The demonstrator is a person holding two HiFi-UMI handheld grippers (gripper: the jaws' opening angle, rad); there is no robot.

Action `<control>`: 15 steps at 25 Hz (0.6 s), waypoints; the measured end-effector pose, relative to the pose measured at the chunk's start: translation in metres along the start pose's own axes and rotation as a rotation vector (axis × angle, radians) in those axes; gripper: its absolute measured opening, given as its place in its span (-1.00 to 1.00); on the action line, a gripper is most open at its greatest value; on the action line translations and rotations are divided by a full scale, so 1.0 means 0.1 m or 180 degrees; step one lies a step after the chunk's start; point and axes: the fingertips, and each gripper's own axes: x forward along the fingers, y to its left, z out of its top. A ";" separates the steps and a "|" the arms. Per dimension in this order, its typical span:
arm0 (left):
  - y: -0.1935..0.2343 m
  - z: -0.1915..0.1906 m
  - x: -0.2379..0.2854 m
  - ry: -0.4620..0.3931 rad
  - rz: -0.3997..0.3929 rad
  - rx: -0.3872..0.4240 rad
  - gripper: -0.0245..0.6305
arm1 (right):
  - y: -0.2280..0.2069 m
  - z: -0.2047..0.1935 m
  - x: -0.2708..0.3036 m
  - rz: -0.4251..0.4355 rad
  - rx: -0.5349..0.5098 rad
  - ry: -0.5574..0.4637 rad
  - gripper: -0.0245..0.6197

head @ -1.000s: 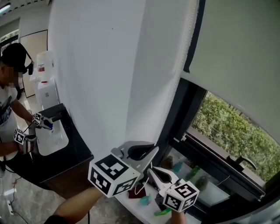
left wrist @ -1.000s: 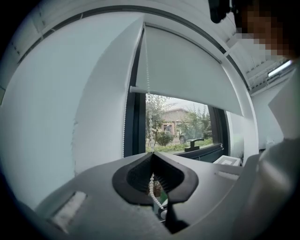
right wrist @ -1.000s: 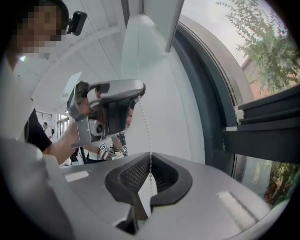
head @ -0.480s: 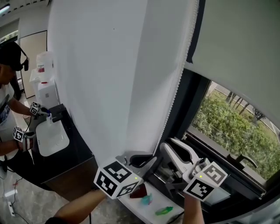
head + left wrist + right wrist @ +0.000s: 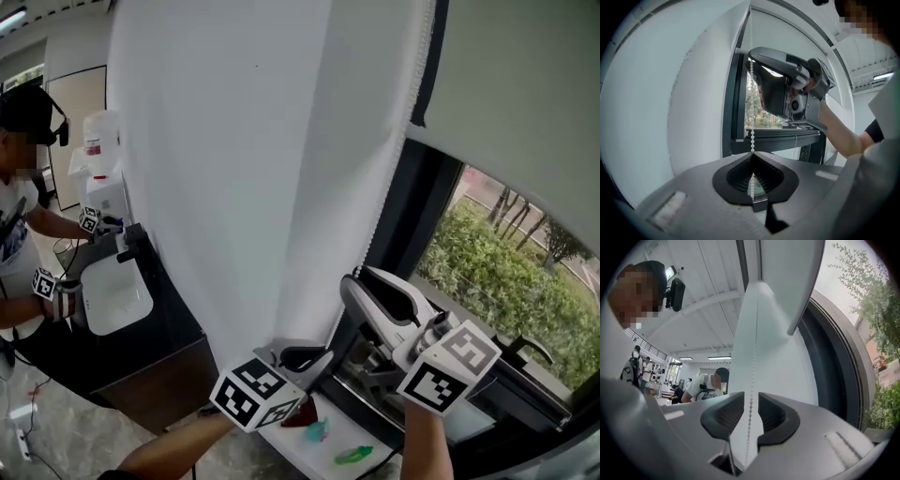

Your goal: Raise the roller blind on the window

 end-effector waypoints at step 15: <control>-0.07 -0.58 0.12 0.0360 -0.0112 -0.0136 -0.89 | -0.04 -0.09 -0.01 -0.0075 0.0039 -0.0058 -0.87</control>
